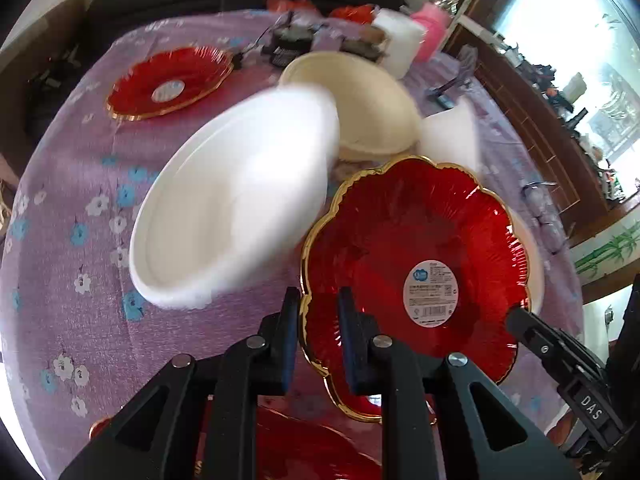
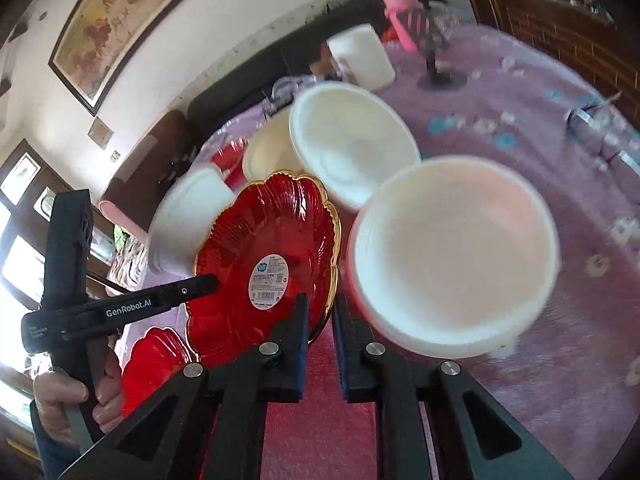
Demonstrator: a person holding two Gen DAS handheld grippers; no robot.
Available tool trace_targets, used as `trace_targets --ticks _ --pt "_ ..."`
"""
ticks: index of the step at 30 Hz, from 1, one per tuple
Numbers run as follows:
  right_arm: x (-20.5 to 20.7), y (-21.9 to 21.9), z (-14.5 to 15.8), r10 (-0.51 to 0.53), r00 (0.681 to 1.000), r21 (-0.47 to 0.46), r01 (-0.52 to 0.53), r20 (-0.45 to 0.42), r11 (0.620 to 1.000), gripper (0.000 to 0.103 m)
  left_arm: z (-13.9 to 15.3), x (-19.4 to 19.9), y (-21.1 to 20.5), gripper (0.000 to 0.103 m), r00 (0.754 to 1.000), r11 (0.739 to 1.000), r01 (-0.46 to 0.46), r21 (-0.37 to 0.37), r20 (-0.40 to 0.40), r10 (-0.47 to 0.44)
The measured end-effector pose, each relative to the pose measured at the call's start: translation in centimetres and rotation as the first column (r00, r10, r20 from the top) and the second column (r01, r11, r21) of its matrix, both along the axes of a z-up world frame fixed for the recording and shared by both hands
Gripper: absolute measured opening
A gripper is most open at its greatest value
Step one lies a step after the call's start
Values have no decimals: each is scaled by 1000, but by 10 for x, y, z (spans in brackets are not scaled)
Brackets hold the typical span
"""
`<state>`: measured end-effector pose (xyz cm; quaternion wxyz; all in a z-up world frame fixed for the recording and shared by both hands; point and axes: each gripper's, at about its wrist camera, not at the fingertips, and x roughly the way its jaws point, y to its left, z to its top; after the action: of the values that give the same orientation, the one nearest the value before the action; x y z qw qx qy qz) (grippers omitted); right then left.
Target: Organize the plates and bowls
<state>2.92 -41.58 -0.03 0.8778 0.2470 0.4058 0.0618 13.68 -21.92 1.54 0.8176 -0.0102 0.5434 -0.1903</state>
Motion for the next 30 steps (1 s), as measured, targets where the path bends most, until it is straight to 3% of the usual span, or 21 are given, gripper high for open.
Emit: trace_targets --ticks 13,16,30 --pt "-48 -21 7 -29 999 60 26 36 998 13 14 -34 -19 18 998 998 45 -48 47 -43" --pt "-59 -18 9 -24 999 69 21 44 997 13 12 -45 -17 22 998 997 51 -55 50 -48" --pt "-69 11 8 54 997 78 -58 57 995 13 10 -83 32 22 996 992 -21 -121 81 31"
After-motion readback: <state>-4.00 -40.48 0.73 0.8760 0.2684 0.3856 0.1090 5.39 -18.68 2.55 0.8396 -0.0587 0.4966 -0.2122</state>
